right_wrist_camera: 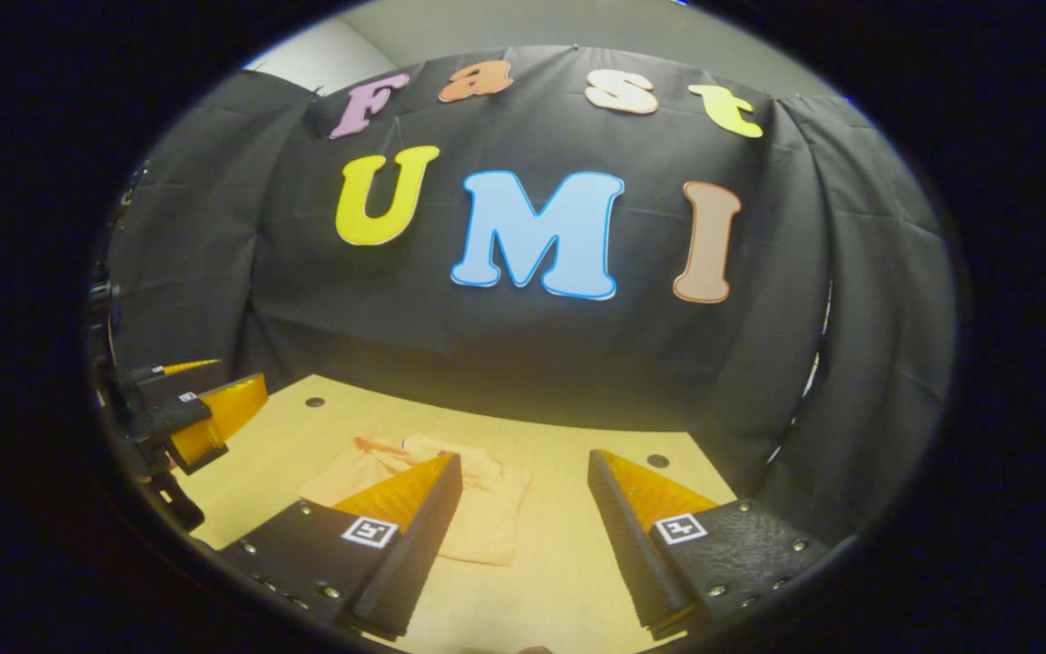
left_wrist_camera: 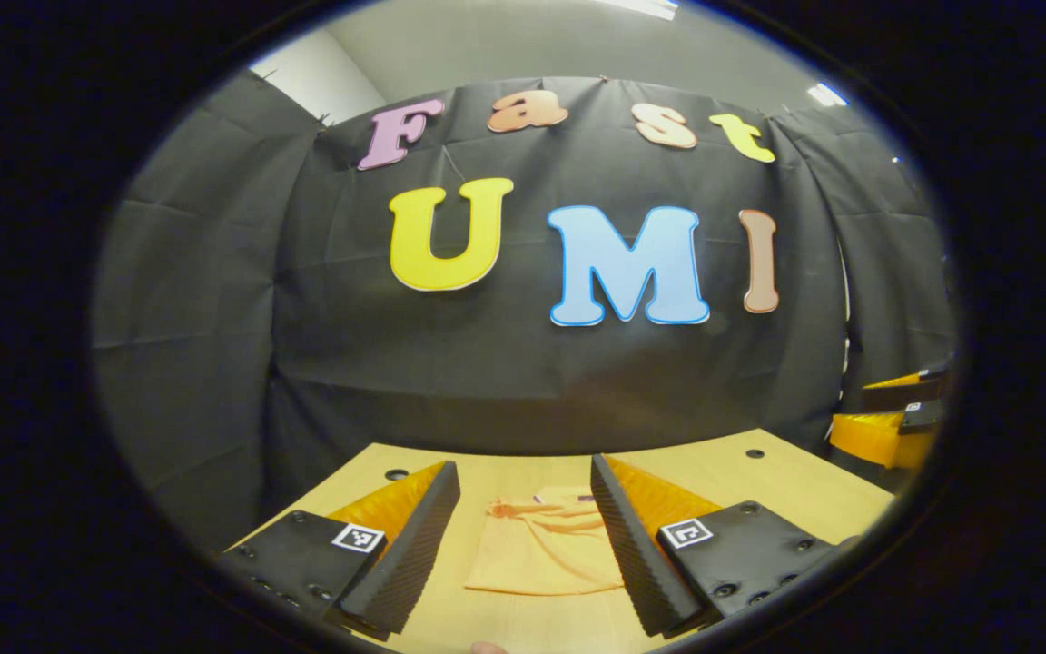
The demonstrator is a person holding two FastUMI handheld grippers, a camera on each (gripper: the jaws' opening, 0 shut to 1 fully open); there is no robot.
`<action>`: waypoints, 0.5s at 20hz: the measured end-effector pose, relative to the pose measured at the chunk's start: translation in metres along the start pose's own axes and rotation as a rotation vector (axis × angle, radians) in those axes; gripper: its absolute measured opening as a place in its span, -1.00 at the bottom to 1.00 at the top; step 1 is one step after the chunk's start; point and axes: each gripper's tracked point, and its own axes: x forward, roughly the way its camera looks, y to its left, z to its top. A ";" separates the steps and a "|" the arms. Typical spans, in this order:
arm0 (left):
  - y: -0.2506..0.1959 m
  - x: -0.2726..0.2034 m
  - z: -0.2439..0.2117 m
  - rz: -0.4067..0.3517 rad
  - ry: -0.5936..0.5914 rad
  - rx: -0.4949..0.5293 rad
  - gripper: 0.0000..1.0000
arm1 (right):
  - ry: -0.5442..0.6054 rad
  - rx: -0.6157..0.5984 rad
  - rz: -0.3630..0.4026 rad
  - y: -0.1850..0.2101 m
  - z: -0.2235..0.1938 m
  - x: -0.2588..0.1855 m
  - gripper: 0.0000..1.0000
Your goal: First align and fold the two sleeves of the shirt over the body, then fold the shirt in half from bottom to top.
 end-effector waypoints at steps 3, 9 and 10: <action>-0.001 -0.006 0.008 -0.019 -0.017 0.007 0.89 | -0.014 0.015 -0.008 0.006 0.004 -0.006 0.75; 0.004 -0.015 0.006 -0.045 -0.023 0.016 0.89 | -0.001 0.050 -0.015 0.017 0.001 -0.016 0.75; 0.005 -0.016 0.005 -0.049 -0.022 0.007 0.87 | -0.001 0.057 -0.015 0.020 0.001 -0.019 0.76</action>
